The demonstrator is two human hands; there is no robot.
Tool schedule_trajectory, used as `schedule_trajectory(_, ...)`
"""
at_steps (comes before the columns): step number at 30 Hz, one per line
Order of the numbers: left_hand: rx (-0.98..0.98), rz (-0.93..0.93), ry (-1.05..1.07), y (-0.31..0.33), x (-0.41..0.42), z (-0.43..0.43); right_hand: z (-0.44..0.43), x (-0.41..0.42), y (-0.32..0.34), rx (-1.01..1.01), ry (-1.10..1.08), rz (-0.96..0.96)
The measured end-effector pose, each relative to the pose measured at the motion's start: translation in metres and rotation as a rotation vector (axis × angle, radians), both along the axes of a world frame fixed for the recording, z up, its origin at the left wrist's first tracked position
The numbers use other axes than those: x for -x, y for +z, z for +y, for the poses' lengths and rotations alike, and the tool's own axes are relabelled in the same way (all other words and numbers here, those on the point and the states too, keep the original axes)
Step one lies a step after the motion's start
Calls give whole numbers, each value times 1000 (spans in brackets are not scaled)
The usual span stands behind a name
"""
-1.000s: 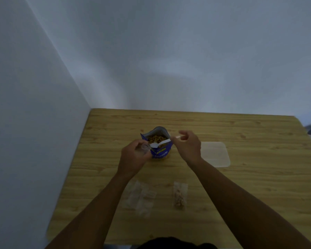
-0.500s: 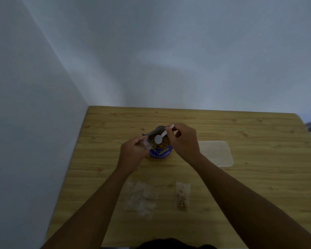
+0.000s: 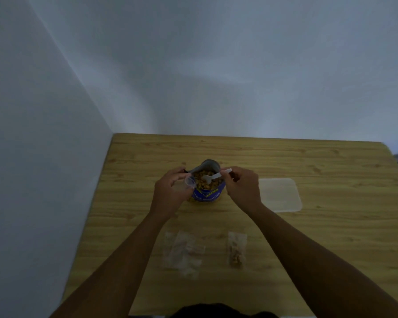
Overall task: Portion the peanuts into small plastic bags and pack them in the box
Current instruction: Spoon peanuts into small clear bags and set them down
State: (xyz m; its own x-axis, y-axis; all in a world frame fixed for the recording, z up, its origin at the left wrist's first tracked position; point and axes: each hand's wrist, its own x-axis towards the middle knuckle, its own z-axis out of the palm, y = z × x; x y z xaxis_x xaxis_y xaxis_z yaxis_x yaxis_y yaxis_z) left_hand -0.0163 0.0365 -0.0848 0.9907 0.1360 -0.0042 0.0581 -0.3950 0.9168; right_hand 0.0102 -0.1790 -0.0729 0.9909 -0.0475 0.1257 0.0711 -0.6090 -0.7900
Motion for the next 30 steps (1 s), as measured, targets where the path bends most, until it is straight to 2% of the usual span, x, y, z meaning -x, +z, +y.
schedule_trajectory(14,33,14,-29,0,4,3,7,4,-2,-119,-83,83)
schedule_trajectory(30,56,16,-34,-1,4,0,15,11,10,-119,-36,179)
